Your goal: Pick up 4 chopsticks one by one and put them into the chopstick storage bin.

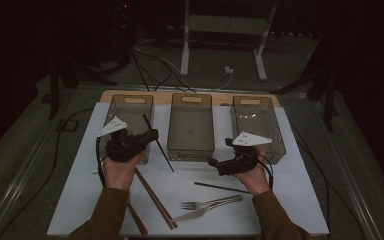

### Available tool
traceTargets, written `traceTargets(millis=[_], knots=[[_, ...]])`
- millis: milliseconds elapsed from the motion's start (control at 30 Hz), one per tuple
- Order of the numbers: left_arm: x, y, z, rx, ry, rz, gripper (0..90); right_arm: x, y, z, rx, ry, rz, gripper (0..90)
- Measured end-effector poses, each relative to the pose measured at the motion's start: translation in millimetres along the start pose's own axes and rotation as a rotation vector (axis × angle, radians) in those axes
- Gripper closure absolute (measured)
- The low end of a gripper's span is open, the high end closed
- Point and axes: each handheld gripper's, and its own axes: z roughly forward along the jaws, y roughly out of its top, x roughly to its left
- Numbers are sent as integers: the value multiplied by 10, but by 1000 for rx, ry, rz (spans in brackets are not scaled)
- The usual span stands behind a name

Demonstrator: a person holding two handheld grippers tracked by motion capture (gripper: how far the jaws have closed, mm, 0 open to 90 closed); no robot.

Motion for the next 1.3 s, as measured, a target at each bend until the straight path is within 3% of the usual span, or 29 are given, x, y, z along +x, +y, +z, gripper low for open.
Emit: traceTargets(millis=[200, 733, 1000, 1300], knots=[[122, 94, -107, 12, 53, 3, 872, -59, -71, -124, -9, -52, 0, 1], [422, 251, -277, 66, 198, 4, 872, -204, -287, -383, -16, -119, 33, 1], [516, 331, -162, 70, 248, 41, 869, -235, -324, -416, -19, -125, 40, 1], [707, 393, 47, 38, 285, 27, 866, -222, -333, -391, -9, -118, 40, 1]])
